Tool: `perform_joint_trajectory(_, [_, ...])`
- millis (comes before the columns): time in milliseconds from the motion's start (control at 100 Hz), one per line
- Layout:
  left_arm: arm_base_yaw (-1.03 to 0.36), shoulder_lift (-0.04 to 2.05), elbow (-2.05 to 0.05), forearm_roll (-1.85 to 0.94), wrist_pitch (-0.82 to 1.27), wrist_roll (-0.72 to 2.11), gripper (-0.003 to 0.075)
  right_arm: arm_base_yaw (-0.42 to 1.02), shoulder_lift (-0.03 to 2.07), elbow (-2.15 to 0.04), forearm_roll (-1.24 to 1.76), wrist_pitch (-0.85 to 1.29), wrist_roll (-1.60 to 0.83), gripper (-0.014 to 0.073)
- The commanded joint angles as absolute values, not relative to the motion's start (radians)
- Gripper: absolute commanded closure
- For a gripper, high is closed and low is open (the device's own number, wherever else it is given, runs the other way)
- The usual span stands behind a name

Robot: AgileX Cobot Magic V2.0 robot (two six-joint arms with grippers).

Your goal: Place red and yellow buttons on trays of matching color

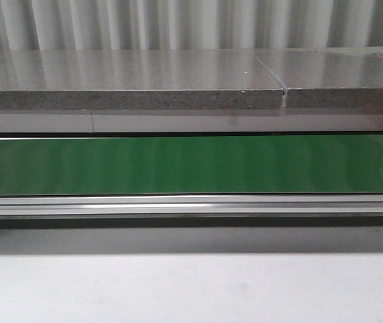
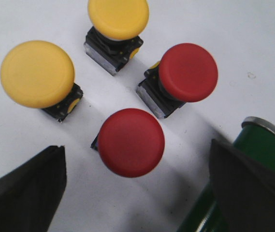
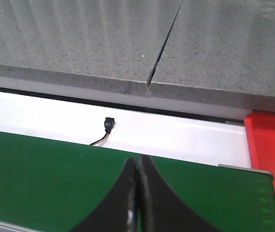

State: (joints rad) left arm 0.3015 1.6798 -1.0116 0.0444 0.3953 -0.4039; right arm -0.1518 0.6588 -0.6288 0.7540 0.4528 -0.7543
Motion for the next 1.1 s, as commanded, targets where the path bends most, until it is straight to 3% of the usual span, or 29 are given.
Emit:
perform_joint_trajectory(0, [0.305,1.667,-1.054,0.035,0.335,-0.412,0.0133,-0.153,0.653,-0.654,0.772,0.408,-0.766,0.0662])
perform_joint_trajectory(310, [0.305,1.709,-1.066,0.035,0.289,-0.412,0.0136,-0.153,0.653,-0.654,0.772,0.409,-0.766,0.0662])
perform_joint_trajectory(410, [0.305,1.709,-1.068,0.035,0.285,-0.412,0.0172,-0.153,0.653,-0.654,0.772,0.409,-0.766,0.0662])
perform_joint_trajectory(670, [0.305,1.709,-1.068,0.035,0.285,-0.412,0.0381,-0.153,0.653,-0.654,0.772,0.409,-0.766,0.0662])
perform_joint_trajectory(870, [0.305,1.702,-1.079,0.035,0.311,-0.412,0.0585,-0.153,0.653,-0.654,0.772,0.409,-0.766,0.0662])
perform_joint_trajectory(1090, [0.303,1.591,-1.082,0.035,0.33,-0.41,0.0724,-0.153,0.653,-0.654,0.772,0.409,-0.766,0.0662])
